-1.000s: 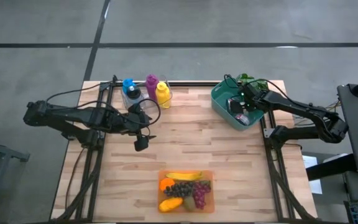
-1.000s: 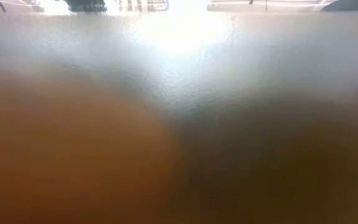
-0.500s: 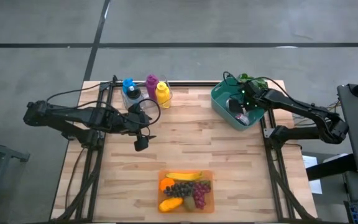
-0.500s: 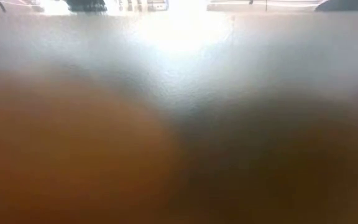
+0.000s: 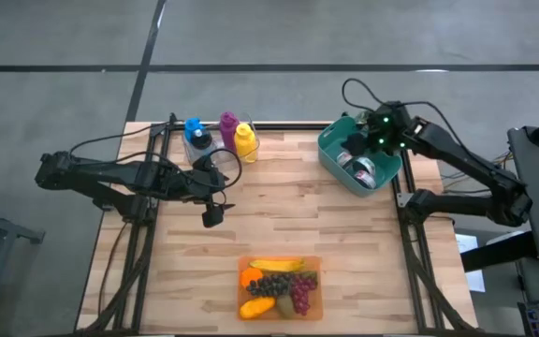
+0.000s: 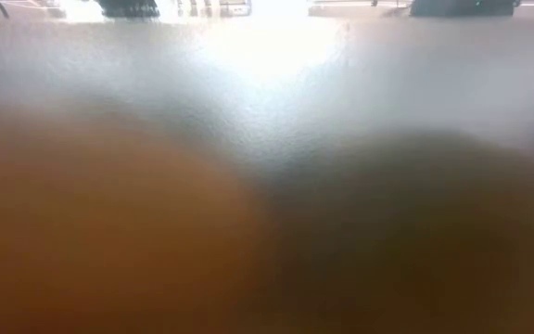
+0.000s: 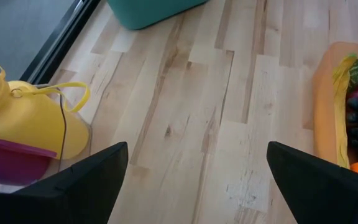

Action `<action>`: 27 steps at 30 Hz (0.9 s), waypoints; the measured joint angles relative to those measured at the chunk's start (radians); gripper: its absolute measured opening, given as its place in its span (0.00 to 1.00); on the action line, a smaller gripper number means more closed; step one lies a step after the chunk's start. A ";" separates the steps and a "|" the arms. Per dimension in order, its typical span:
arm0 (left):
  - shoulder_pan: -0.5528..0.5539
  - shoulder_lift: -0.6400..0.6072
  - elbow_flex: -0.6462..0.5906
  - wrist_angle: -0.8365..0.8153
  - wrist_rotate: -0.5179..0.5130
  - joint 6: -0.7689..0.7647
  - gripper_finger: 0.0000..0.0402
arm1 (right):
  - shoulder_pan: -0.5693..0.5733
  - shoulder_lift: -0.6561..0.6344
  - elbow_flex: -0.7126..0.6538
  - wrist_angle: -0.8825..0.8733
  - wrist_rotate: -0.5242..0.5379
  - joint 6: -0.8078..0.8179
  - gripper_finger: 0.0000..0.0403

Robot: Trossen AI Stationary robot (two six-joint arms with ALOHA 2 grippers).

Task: Pick & Place Food Item
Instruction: Return to Home Position

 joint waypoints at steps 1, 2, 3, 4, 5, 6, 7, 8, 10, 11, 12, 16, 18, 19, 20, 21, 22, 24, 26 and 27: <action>0.000 0.000 0.000 0.000 0.000 0.000 0.96 | 0.000 -0.010 0.013 0.001 -0.034 -0.001 0.92; 0.000 0.000 0.000 0.000 0.000 0.001 0.96 | 0.000 -0.017 0.025 0.001 -0.063 -0.005 0.92; 0.000 0.000 0.000 0.000 0.000 0.001 0.96 | 0.001 -0.024 0.035 0.003 -0.085 -0.013 0.92; 0.000 0.000 0.000 0.000 0.000 0.002 0.96 | 0.007 -0.030 0.046 0.003 -0.094 -0.024 0.92; 0.000 0.000 0.000 0.000 0.000 0.002 0.96 | 0.014 -0.034 0.055 0.002 -0.094 -0.035 0.92; 0.000 0.000 0.000 0.000 0.000 0.002 0.96 | 0.022 -0.039 0.063 0.002 -0.094 -0.044 0.92; 0.000 0.000 0.000 0.000 -0.001 0.002 0.96 | 0.032 -0.044 0.069 0.004 -0.094 -0.049 0.92; 0.000 0.000 0.000 0.000 -0.003 0.002 0.96 | 0.041 -0.048 0.075 0.007 -0.095 -0.053 0.92; 0.000 0.000 0.000 0.000 -0.005 0.001 0.96 | 0.070 -0.059 0.077 0.039 -0.097 -0.067 0.92; 0.000 0.000 0.000 0.002 -0.005 0.000 0.96 | 0.088 -0.065 0.077 0.067 -0.099 -0.073 0.92; 0.000 -0.001 0.001 0.005 -0.005 0.000 0.96 | 0.110 -0.072 0.073 0.105 -0.099 -0.075 0.92; 0.000 -0.003 0.011 0.018 -0.007 -0.001 0.96 | 0.212 -0.088 0.061 0.255 -0.105 -0.081 0.92; 0.000 -0.008 0.011 0.030 -0.007 -0.001 0.96 | 0.272 -0.088 0.058 0.325 -0.105 -0.102 0.92; 0.000 -0.014 0.010 0.046 -0.007 -0.001 0.96 | 0.302 -0.088 0.058 0.358 -0.105 -0.117 0.92; -0.002 -0.019 0.010 0.061 -0.007 0.000 0.96 | 0.330 -0.088 0.057 0.388 -0.105 -0.138 0.92; -0.003 -0.027 0.010 0.078 -0.007 0.002 0.96 | 0.360 -0.088 0.057 0.412 -0.105 -0.165 0.92; -0.006 -0.038 0.010 0.097 -0.007 0.007 0.96 | 0.387 -0.087 0.057 0.435 -0.104 -0.194 0.92; -0.009 -0.064 0.011 0.143 -0.007 0.030 0.96 | 0.443 -0.087 0.056 0.466 -0.097 -0.248 0.92; -0.016 -0.101 0.008 0.185 -0.007 0.053 0.96 | 0.498 -0.087 0.056 0.491 -0.073 -0.287 0.92; -0.020 -0.121 0.008 0.198 -0.007 0.057 0.96 | 0.525 -0.088 0.056 0.501 -0.052 -0.299 0.92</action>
